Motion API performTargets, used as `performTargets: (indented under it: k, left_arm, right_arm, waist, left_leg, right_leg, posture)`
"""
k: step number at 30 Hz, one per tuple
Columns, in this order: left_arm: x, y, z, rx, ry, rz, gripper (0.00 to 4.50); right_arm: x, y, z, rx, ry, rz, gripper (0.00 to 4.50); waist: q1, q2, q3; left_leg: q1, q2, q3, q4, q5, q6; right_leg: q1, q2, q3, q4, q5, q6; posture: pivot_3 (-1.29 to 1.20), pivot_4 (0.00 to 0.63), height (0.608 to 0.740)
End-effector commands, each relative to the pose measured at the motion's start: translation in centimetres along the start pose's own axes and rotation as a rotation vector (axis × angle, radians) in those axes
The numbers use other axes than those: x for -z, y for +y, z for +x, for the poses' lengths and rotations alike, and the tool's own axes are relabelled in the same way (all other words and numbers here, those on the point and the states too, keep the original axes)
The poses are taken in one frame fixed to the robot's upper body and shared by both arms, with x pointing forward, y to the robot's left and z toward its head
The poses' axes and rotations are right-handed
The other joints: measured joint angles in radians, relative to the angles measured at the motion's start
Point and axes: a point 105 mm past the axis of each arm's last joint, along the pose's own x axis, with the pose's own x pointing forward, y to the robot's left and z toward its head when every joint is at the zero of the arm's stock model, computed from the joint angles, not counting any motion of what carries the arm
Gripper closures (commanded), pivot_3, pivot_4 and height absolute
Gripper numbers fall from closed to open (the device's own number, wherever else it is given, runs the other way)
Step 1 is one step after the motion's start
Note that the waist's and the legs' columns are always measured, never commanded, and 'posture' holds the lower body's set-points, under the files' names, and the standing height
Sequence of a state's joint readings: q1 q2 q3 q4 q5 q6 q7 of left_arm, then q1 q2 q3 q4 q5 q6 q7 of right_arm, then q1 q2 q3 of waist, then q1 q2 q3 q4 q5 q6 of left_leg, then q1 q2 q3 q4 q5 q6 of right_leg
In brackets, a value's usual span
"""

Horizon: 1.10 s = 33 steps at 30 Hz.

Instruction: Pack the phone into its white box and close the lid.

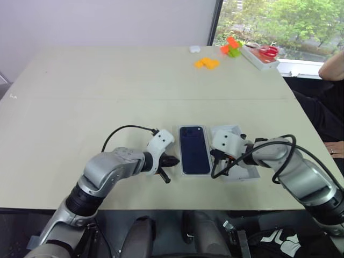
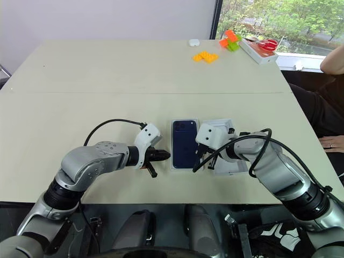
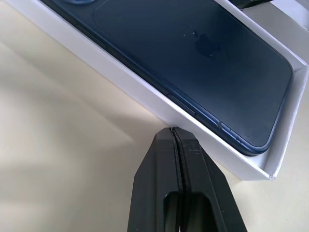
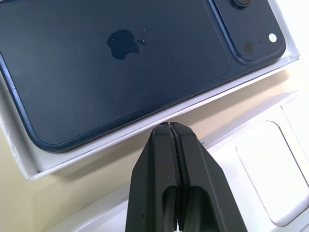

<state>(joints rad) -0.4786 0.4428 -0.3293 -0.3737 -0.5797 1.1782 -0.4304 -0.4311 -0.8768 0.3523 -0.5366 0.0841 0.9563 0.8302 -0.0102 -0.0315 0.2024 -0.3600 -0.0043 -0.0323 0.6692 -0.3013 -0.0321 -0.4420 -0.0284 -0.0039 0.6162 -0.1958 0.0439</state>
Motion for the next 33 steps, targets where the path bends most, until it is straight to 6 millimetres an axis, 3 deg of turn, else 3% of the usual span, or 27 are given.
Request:
performTargets:
  k: [1,7,11,13,17,24,33]
  left_arm:
    - [-1.1,-1.1,-0.2,0.050,-0.045,0.018,4.46]
    - [-0.8,0.2,-2.2,0.012,-0.055,0.007,4.46]
    - [-1.0,0.9,-4.2,-0.019,-0.105,0.043,4.46]
    - [-1.1,1.1,-5.0,-0.028,-0.134,0.083,4.50]
    - [-1.3,0.6,-6.1,0.001,-0.178,0.202,4.50]
    - [-0.8,-1.1,-7.2,0.097,-0.222,0.374,4.50]
    - [-0.2,-1.9,-7.4,0.142,-0.246,0.429,4.50]
  right_arm:
    - [-1.8,0.7,-0.7,-0.027,-0.072,-0.055,4.50]
    - [-2.6,-0.7,-2.8,0.017,-0.093,-0.079,4.50]
    - [-3.5,-1.5,-4.2,0.022,-0.157,0.022,4.50]
    - [-3.3,-1.4,-4.4,0.003,-0.159,0.101,3.94]
    - [-2.1,-1.2,-4.3,0.009,-0.074,0.237,2.12]
    - [-0.3,-0.8,-3.5,0.013,0.061,0.456,2.12]
    - [0.6,0.1,-2.6,0.010,0.081,0.516,2.12]
  waist:
    - [-0.001,0.000,0.000]
    - [-0.004,0.000,0.000]
    - [-0.003,0.000,0.000]
    - [-0.002,0.000,0.000]
    - [-0.001,0.000,0.000]
    - [-0.002,0.000,0.000]
    - [-0.003,0.000,0.000]
  left_leg:
    - [0.001,0.000,0.000,0.000,0.000,0.000]
    - [0.002,0.000,0.000,-0.001,0.000,0.000]
    - [0.003,0.001,0.000,-0.002,0.000,0.000]
    - [0.003,0.001,0.000,-0.002,0.000,0.000]
    - [0.002,0.001,0.000,-0.002,0.000,0.000]
    - [0.002,0.001,0.001,-0.002,0.000,0.000]
    - [0.002,0.002,0.002,-0.002,0.000,0.001]
  right_leg:
    - [0.000,0.000,0.000,0.000,0.000,0.000]
    - [0.001,0.001,0.000,0.000,0.000,0.000]
    - [0.001,0.002,0.000,0.000,0.000,0.000]
    - [0.001,0.002,0.000,0.001,-0.001,-0.001]
    - [0.001,0.001,0.000,0.000,-0.002,-0.003]
    - [0.001,0.001,0.001,0.000,-0.002,-0.003]
    - [0.000,0.001,0.001,-0.001,-0.002,-0.003]
  posture:
    - [0.00,0.150,0.740]
    - [0.00,0.150,0.740]
    - [0.00,0.150,0.740]
    - [0.00,0.150,0.740]
    - [0.00,0.150,0.740]
    - [0.00,0.150,0.740]
    - [0.00,0.150,0.740]
